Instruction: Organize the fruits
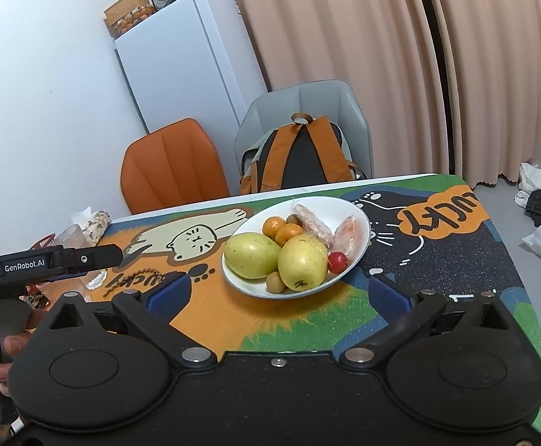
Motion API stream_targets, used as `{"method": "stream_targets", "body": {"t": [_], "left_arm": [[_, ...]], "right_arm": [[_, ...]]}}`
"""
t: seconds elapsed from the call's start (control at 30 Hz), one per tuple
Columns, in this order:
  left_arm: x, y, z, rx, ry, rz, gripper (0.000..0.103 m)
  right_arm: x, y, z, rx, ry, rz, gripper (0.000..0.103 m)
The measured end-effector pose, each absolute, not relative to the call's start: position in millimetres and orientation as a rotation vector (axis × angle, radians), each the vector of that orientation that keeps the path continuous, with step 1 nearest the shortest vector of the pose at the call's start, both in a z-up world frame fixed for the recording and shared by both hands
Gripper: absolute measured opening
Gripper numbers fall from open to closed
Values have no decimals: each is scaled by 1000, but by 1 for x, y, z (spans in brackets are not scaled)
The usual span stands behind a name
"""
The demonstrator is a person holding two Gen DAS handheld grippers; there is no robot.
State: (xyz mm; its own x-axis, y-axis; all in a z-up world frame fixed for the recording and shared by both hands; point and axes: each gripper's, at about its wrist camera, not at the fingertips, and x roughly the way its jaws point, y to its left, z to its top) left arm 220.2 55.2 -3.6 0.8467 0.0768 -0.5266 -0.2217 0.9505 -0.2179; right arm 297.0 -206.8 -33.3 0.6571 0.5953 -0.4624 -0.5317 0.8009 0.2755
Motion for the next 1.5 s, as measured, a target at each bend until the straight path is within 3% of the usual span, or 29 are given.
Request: {"method": "stream_targets", "body": {"t": [1.5], "left_arm": [[97, 19, -13, -239, 533, 120, 103]], "right_arm": [[183, -235, -23, 82, 517, 627, 103]]}}
